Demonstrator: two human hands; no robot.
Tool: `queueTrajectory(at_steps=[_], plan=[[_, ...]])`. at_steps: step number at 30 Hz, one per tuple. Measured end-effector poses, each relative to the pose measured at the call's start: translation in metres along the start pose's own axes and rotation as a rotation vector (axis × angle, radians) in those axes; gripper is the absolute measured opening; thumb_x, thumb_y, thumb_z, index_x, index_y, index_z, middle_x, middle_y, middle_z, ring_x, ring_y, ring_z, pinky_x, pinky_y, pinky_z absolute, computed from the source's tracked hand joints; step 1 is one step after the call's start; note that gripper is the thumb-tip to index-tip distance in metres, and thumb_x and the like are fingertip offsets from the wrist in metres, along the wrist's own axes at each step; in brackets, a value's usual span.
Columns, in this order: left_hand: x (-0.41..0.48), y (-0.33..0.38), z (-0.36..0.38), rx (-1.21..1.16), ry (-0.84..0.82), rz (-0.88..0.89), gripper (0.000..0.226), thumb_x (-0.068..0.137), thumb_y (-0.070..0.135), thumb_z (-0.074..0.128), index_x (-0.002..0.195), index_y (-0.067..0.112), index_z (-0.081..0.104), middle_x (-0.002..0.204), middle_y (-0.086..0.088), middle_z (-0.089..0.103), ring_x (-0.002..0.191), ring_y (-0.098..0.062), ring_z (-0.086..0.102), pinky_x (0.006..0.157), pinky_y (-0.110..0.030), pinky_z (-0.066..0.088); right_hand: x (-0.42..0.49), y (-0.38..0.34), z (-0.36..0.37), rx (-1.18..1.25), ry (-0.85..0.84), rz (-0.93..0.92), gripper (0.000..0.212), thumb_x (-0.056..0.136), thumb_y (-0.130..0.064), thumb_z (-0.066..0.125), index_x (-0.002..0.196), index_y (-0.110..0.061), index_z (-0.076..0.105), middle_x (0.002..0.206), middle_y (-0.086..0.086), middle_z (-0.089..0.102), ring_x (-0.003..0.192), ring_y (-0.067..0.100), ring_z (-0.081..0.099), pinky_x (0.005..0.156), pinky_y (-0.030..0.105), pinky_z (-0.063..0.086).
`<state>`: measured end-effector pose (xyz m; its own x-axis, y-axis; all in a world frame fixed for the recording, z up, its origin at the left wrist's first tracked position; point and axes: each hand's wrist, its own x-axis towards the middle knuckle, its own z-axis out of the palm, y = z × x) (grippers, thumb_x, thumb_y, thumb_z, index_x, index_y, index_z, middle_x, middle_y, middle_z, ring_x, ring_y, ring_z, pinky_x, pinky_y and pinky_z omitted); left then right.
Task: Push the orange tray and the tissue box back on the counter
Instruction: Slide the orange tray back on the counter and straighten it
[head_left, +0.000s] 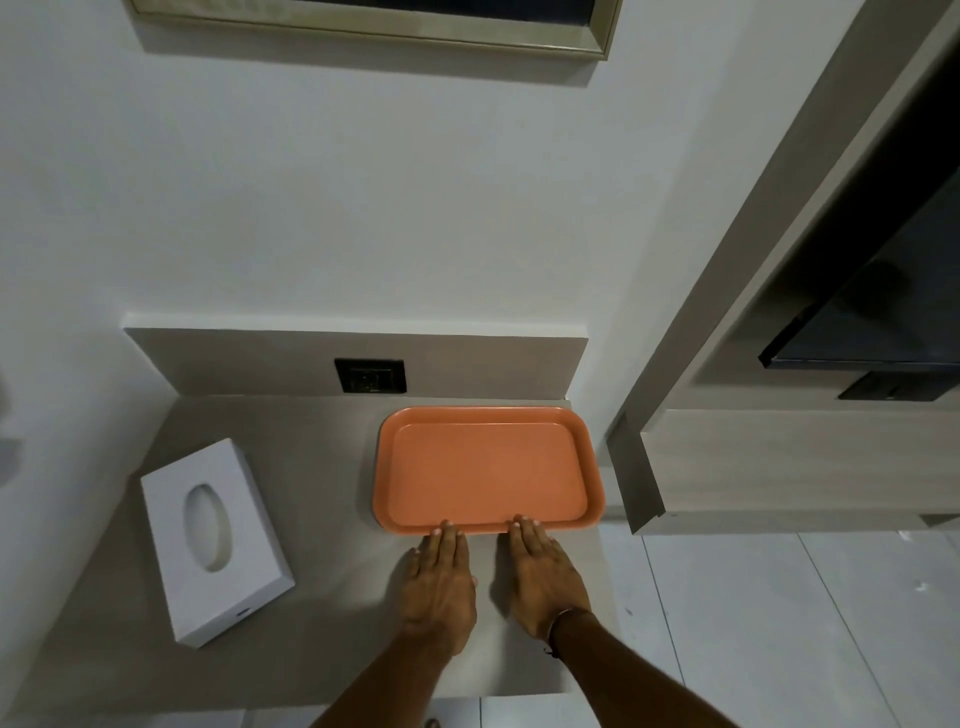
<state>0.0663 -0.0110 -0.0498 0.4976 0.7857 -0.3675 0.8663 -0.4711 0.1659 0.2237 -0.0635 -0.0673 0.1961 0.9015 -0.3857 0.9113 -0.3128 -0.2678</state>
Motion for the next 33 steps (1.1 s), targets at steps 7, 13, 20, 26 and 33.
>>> queueTrajectory(at_steps=[7,13,20,26,33], plan=[[0.036,-0.002,-0.010,-0.009,0.022,-0.004,0.063,0.104,0.036,0.027,0.156,0.010,0.003,0.168,-0.009,0.000,0.155,-0.026,0.001,0.127,-0.047,0.011,0.033,0.005,-0.017,-0.009,-0.005,-0.008,0.084,0.094,-0.043,0.036,0.160,-0.011,-0.004,0.171,0.010,-0.002,0.158,0.027,-0.001,0.124,0.035,0.001],[0.044,-0.002,-0.004,-0.023,0.024,-0.007,0.064,0.103,0.036,0.027,0.156,0.010,0.002,0.168,-0.011,-0.002,0.155,-0.027,0.000,0.126,-0.047,0.013,0.043,0.006,-0.019,-0.021,0.001,-0.017,0.082,0.096,-0.042,0.037,0.161,-0.012,-0.002,0.171,0.010,-0.001,0.158,0.026,0.000,0.125,0.036,0.002],[0.044,-0.003,-0.005,-0.015,0.020,-0.016,0.063,0.103,0.036,0.028,0.156,0.011,0.004,0.168,-0.010,0.001,0.155,-0.027,0.003,0.126,-0.049,0.013,0.042,0.003,-0.024,-0.029,-0.019,-0.018,0.082,0.096,-0.042,0.038,0.161,-0.012,-0.004,0.171,0.010,-0.003,0.158,0.026,-0.002,0.125,0.037,0.003],[0.033,-0.002,-0.013,-0.011,0.051,-0.058,0.064,0.102,0.033,0.030,0.156,0.011,0.004,0.168,-0.009,0.000,0.155,-0.026,0.001,0.125,-0.049,0.010,0.026,-0.004,-0.030,-0.040,-0.007,-0.038,0.082,0.091,-0.037,0.031,0.161,-0.012,-0.004,0.171,0.010,-0.003,0.158,0.026,-0.002,0.127,0.038,0.005],[-0.025,-0.037,-0.026,-0.116,0.129,-0.194,0.064,0.102,0.035,0.029,0.156,0.012,0.006,0.168,-0.008,0.003,0.155,-0.025,0.001,0.126,-0.048,0.013,0.000,-0.046,-0.032,-0.037,0.003,-0.134,0.085,0.085,-0.034,0.032,0.161,-0.010,0.002,0.171,0.011,0.003,0.158,0.026,0.002,0.128,0.038,0.009]])
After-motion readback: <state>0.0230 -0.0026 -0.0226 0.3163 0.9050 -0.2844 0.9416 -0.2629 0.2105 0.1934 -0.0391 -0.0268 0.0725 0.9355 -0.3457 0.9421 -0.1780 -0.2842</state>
